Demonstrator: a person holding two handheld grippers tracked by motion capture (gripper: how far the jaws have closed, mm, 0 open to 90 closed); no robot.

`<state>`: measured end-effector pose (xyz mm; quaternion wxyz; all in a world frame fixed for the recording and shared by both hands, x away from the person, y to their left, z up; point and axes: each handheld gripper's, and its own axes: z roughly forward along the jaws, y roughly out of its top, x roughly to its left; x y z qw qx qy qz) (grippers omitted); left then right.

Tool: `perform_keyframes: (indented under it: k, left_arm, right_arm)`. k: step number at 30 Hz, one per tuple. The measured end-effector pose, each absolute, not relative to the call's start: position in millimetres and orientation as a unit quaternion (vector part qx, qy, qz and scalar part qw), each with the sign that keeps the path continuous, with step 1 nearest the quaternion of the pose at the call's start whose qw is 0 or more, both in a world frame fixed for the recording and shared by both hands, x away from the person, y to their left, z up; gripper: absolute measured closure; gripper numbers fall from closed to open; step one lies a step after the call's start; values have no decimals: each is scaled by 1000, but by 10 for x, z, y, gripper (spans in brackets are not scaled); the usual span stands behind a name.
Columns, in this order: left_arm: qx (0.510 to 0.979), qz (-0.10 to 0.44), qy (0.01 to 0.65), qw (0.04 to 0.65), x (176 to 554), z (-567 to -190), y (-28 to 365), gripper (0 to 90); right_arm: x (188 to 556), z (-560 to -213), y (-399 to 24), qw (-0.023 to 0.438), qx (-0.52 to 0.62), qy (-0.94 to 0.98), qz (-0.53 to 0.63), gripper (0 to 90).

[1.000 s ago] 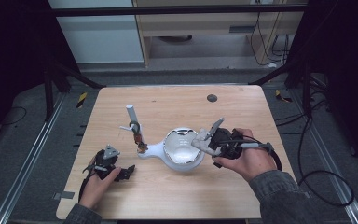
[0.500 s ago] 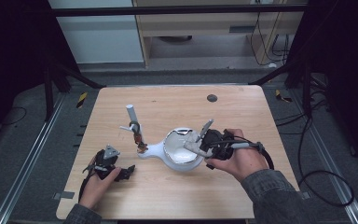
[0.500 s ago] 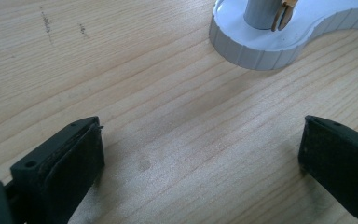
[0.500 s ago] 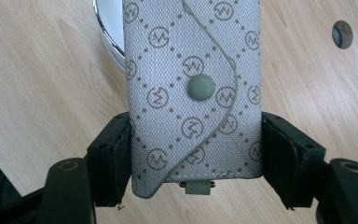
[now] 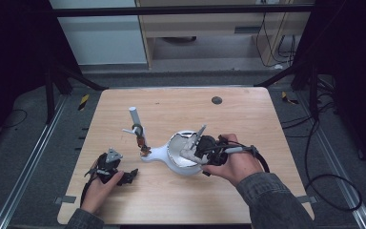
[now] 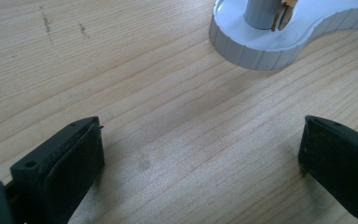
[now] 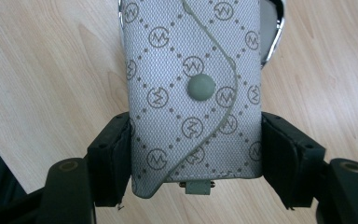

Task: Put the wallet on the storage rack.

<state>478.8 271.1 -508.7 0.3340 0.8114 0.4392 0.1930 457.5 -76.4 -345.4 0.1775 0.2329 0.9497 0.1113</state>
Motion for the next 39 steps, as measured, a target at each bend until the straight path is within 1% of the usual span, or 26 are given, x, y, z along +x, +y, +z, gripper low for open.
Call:
perform_keyframes:
  k: [15,39]
  left_arm:
    - [812,193,439,334,4789,-5087,2711,0]
    - [813,192,437,334,4788,-5086,2709,0]
  right_arm:
    - [4719,-3600,-541,153,222,959,87,318]
    - [4843,-3656,-507,134,233,960,74,316]
